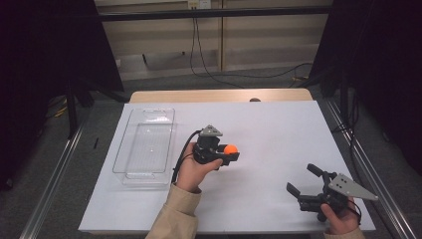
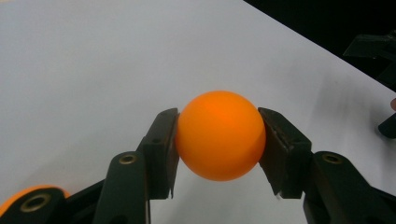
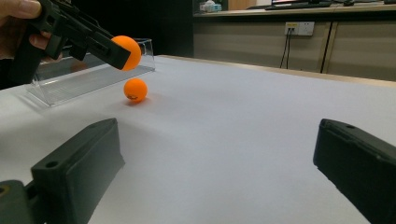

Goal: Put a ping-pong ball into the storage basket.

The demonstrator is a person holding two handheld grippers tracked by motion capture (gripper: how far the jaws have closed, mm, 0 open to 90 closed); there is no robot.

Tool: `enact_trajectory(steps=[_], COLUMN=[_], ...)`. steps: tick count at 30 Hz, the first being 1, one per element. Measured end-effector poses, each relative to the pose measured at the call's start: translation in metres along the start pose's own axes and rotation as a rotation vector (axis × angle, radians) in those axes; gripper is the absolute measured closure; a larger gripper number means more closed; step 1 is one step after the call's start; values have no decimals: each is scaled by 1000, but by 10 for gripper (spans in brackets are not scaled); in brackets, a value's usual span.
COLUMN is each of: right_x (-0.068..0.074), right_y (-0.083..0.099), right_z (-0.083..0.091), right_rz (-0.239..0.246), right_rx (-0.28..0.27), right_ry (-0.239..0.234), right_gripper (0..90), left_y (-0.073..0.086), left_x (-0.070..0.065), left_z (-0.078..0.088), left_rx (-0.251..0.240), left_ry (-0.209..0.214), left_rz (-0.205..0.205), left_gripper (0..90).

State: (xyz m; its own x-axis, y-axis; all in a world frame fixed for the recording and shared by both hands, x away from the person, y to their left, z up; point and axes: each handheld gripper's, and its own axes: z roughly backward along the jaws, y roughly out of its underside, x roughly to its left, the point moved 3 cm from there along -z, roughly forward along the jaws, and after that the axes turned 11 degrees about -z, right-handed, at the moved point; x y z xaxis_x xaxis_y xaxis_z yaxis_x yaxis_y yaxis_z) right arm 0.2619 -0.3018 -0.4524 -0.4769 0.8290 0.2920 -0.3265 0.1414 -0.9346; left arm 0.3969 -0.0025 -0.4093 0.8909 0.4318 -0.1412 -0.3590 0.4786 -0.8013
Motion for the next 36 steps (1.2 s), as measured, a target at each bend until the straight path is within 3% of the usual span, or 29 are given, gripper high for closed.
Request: enact_trajectory(steps=[36], right_x=[0], right_y=[0], right_z=[0], right_rz=[3], right_rx=[2], right_ry=[-3], right_gripper=[6], left_y=[4], left_x=[18], left_z=[19], left_rx=[-1], left_ry=[-58], left_rz=[45], left_gripper=[509])
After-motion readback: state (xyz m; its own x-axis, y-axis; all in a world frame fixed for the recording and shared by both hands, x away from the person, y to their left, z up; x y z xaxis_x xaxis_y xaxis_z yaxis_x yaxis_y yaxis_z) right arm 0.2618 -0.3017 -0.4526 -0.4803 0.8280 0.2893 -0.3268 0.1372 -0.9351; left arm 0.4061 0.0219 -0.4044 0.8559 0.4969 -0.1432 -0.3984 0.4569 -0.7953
